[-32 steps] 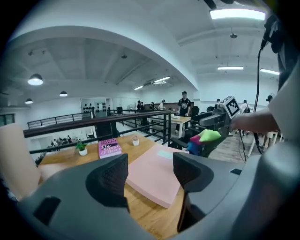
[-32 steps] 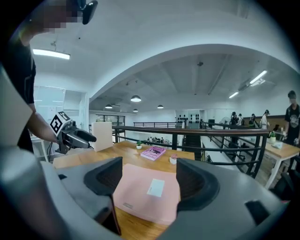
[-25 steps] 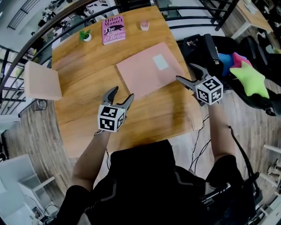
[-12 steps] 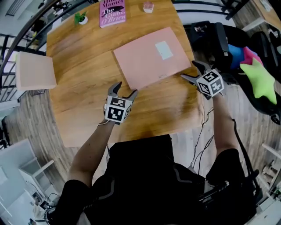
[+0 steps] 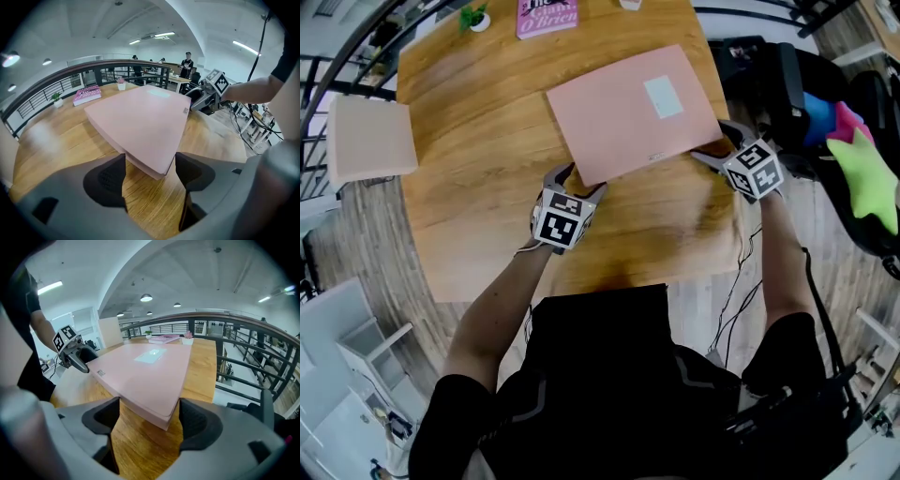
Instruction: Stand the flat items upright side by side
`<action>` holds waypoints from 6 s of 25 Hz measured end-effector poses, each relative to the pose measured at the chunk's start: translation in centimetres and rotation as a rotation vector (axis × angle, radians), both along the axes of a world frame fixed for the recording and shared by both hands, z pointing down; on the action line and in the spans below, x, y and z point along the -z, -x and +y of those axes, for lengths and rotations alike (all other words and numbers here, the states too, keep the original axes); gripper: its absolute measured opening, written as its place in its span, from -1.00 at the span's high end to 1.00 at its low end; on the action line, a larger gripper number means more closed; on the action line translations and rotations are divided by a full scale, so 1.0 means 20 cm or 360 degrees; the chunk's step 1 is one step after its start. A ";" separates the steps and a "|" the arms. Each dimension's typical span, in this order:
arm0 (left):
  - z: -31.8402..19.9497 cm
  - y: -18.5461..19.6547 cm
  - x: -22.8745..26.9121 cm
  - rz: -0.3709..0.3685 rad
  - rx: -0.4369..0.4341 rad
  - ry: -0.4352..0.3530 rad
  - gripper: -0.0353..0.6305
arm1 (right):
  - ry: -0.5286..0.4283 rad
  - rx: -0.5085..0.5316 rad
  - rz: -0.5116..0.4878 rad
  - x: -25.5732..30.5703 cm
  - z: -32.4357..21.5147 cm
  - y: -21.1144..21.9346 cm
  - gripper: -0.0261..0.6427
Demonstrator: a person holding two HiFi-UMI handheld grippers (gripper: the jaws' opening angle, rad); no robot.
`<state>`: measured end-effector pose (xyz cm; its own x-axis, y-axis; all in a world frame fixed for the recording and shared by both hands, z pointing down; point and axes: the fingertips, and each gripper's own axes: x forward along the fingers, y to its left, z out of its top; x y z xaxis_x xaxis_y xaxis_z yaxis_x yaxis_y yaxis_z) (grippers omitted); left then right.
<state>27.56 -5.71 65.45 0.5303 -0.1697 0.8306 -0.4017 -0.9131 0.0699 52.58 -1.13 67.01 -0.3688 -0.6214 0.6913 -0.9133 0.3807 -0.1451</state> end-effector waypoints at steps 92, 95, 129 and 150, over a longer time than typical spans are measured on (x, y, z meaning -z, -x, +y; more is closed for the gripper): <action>-0.23 0.95 1.22 0.0945 0.0498 -0.0175 -0.01 | -0.0805 0.1010 0.1155 1.35 -0.24 1.46 -0.04; -0.27 1.06 1.32 0.0964 0.0579 -0.0284 -0.01 | -0.0791 0.0918 0.0988 1.37 -0.23 1.45 -0.08; -0.28 1.72 1.59 0.0756 0.1094 -0.0797 0.00 | -0.0651 -0.0096 -0.0260 1.20 -0.45 1.46 -0.01; -0.67 2.46 1.62 0.0901 0.1093 -0.0858 0.06 | -0.0565 -0.0145 -0.0238 1.21 -0.88 2.26 -0.02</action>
<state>-21.65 -19.19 32.97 0.4678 -0.8574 0.2145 -0.8825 -0.4663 0.0609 7.35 -18.82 42.71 -0.3817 -0.8469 0.3703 -0.9243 0.3496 -0.1532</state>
